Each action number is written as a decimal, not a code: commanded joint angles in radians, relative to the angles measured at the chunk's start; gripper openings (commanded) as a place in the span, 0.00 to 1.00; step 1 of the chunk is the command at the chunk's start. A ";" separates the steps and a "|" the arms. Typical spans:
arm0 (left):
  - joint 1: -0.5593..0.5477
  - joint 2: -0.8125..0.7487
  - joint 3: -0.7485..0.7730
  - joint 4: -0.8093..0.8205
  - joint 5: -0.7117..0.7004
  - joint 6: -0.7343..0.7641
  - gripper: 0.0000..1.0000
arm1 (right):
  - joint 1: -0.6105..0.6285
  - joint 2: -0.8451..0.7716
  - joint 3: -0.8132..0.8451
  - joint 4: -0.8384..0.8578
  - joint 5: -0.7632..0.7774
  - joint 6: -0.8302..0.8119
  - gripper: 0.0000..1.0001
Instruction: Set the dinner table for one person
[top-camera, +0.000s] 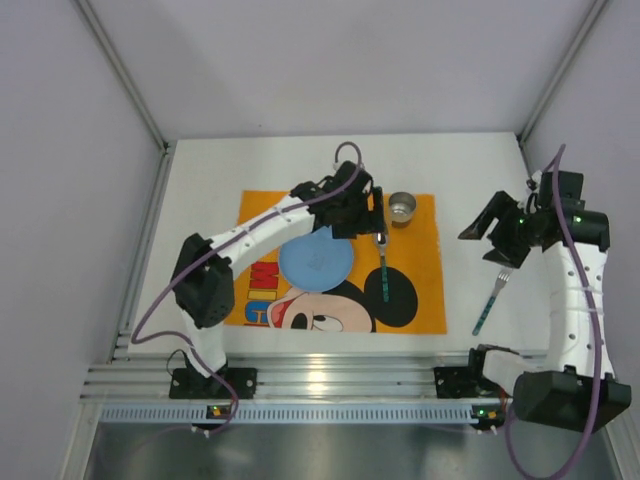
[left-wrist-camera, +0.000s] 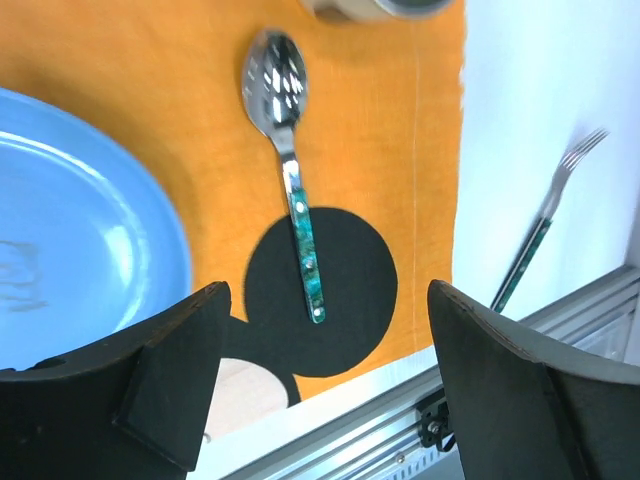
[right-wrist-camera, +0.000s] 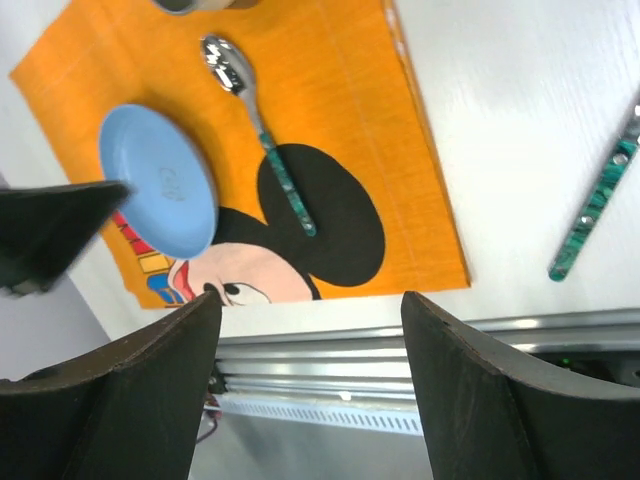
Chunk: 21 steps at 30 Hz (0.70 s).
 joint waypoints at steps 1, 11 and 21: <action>0.082 -0.171 -0.048 0.008 -0.018 0.065 0.85 | -0.030 0.033 -0.038 0.024 0.085 -0.008 0.73; 0.295 -0.256 -0.250 0.060 0.141 0.174 0.84 | -0.162 0.122 -0.194 0.084 0.215 0.070 0.72; 0.514 -0.282 -0.293 0.053 0.299 0.270 0.84 | -0.221 0.346 -0.277 0.251 0.433 0.007 0.58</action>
